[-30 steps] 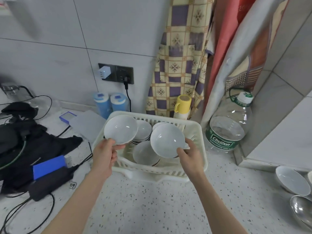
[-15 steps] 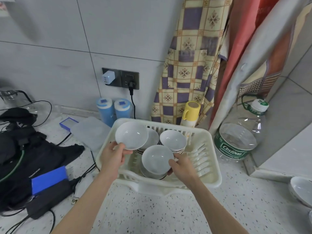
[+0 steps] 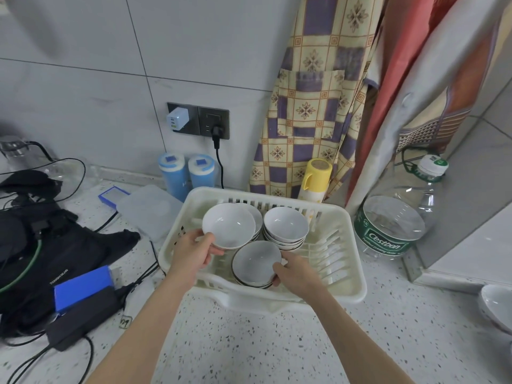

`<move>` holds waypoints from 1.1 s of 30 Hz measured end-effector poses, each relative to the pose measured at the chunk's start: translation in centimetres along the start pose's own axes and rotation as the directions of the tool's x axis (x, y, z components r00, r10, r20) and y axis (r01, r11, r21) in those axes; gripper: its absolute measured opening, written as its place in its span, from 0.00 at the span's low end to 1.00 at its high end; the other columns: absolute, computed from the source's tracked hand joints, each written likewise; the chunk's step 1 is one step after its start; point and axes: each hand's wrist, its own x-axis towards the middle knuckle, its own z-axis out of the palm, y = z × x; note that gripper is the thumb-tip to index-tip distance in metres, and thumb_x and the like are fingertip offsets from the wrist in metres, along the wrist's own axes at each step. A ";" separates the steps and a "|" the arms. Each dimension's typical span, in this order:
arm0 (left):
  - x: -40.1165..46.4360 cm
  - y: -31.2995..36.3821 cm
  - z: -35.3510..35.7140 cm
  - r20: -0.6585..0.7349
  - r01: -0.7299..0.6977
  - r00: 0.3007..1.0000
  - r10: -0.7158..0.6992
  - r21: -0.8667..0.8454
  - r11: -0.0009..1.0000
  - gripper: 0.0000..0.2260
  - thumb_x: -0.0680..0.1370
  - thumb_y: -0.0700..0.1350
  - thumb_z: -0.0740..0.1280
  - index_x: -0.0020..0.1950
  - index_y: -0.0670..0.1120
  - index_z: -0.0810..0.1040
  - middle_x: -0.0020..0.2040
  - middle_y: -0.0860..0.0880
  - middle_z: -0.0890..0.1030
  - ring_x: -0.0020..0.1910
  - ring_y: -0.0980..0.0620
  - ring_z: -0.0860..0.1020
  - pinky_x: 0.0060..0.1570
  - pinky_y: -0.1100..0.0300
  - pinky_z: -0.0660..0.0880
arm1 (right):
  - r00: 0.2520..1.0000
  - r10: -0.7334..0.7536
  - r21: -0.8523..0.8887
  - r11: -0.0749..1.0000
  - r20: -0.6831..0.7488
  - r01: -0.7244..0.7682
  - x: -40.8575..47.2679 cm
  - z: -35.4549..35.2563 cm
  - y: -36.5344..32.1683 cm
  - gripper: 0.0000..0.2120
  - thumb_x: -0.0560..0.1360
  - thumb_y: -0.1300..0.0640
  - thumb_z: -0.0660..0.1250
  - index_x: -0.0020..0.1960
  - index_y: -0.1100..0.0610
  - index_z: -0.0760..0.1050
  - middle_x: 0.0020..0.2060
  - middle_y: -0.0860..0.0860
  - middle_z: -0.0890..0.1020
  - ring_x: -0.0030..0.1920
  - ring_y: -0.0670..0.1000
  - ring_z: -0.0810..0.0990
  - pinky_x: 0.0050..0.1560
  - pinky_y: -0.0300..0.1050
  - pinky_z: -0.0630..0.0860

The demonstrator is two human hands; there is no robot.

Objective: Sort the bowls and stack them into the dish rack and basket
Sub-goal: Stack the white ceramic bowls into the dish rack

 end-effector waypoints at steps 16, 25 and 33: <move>-0.1 0.1 -0.8 0.201 -0.008 0.979 -0.025 0.164 0.987 0.11 0.74 0.40 0.63 0.54 0.49 0.81 0.36 0.41 0.86 0.20 0.57 0.63 0.20 0.67 0.61 | 1.000 -0.003 0.033 0.999 -0.013 0.003 0.8 0.3 1.2 0.18 0.74 0.54 0.62 0.62 0.44 0.76 0.31 0.47 0.85 0.26 0.37 0.75 0.34 0.38 0.72; -0.2 1.0 -0.1 0.354 0.028 0.918 -0.178 0.392 0.920 0.09 0.76 0.42 0.64 0.54 0.44 0.80 0.38 0.41 0.86 0.23 0.55 0.62 0.25 0.66 0.60 | 0.977 -0.036 0.153 0.986 -0.208 0.069 -0.4 -0.2 0.7 0.19 0.79 0.41 0.56 0.43 0.52 0.79 0.31 0.47 0.83 0.39 0.48 0.82 0.47 0.47 0.77; -0.2 1.4 1.0 0.413 0.004 0.869 -0.275 0.548 0.836 0.08 0.77 0.43 0.65 0.55 0.44 0.78 0.33 0.52 0.84 0.24 0.56 0.63 0.24 0.68 0.61 | 0.993 -0.073 0.129 0.988 -0.088 0.084 -0.5 -0.2 0.6 0.12 0.73 0.56 0.62 0.51 0.46 0.81 0.38 0.56 0.85 0.26 0.46 0.71 0.31 0.42 0.67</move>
